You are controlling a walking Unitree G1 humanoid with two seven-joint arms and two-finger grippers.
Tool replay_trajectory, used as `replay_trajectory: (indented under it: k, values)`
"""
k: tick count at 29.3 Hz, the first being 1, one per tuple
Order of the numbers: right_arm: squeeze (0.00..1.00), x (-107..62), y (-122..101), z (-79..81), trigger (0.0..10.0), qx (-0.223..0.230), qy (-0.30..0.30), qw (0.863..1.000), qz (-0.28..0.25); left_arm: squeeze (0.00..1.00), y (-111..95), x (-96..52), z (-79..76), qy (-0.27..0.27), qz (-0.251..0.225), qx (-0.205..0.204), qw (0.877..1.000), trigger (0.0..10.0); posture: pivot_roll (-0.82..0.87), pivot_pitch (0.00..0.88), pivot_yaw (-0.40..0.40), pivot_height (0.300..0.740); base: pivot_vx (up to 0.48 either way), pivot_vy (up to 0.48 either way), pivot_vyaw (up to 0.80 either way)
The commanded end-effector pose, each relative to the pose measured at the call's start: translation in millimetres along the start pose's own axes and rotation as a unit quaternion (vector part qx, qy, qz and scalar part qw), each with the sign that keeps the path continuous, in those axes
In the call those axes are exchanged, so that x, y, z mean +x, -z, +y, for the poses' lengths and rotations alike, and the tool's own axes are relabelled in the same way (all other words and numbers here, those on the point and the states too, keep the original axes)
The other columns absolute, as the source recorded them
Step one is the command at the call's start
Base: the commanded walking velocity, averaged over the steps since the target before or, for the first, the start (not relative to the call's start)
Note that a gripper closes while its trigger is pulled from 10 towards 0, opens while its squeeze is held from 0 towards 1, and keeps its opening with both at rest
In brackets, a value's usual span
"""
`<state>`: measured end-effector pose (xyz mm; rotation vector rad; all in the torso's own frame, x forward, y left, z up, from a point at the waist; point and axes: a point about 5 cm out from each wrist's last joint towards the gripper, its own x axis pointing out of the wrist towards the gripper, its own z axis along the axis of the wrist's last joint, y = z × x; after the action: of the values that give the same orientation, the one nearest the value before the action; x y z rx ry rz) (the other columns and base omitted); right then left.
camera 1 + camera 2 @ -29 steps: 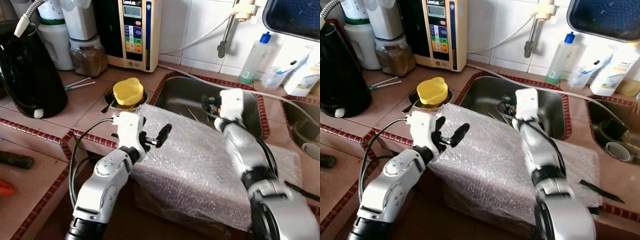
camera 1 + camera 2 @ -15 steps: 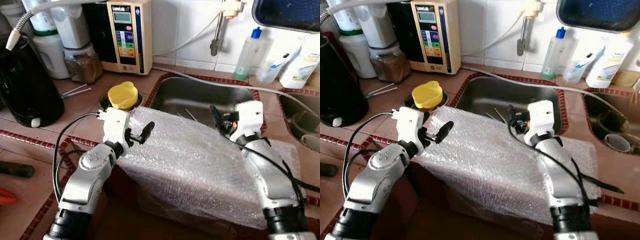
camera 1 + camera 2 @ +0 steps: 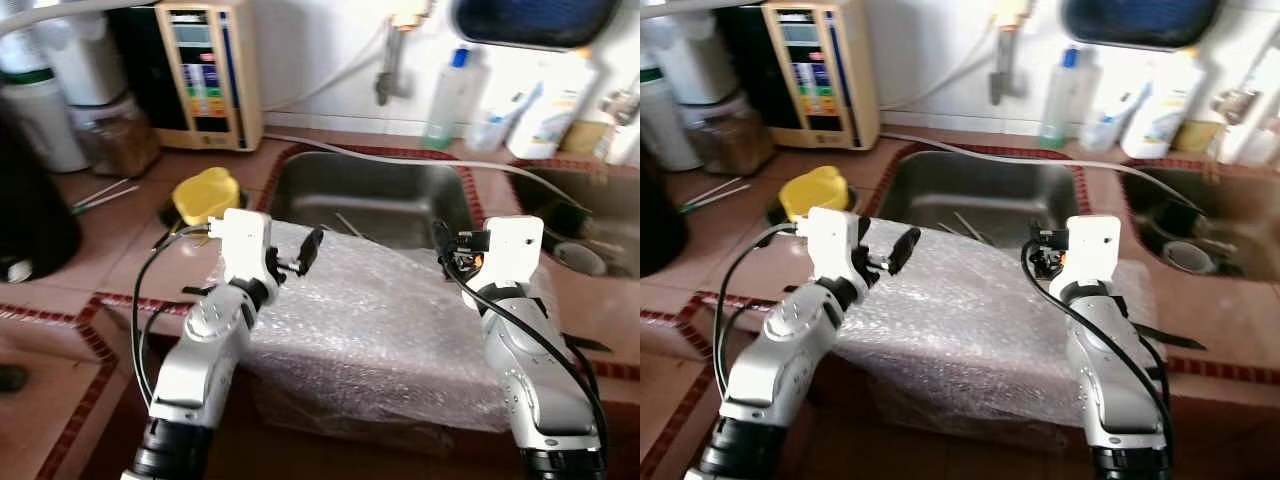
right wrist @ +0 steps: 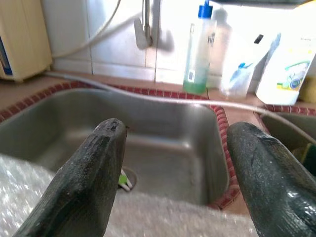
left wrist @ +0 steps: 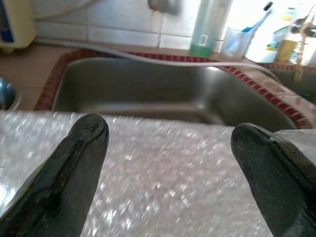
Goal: Kitchen organization
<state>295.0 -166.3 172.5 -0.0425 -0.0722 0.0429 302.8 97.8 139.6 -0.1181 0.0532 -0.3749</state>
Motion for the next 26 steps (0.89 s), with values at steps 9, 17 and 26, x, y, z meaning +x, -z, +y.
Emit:
replay_trajectory:
  k: [9, 17, 26]
  values:
    - [0.0, -3.9, -19.6, 15.0, 10.0, 0.009, -0.029, 1.0, -0.007, 0.0, -31.1, -8.8, 11.4, -0.048, -0.071, 0.014, 0.996, 10.0, -0.01, 0.0, -0.013, 0.74, 0.0, 0.0, 0.0]
    - [0.0, -4.4, -22.5, 16.2, 10.0, 0.028, -0.03, 0.999, -0.014, 0.0, -28.6, -14.7, 3.7, -0.033, -0.071, -0.001, 0.997, 10.0, -0.01, 0.0, -0.017, 0.74, 0.0, 0.0, 0.0]
    - [0.0, -12.7, -18.4, 28.9, 10.0, 0.055, -0.082, 0.995, 0.007, 0.0, -31.6, -12.8, 6.6, -0.033, -0.075, -0.015, 0.997, 10.0, -0.01, 0.0, -0.015, 0.74, 0.12, 0.0, 0.0]
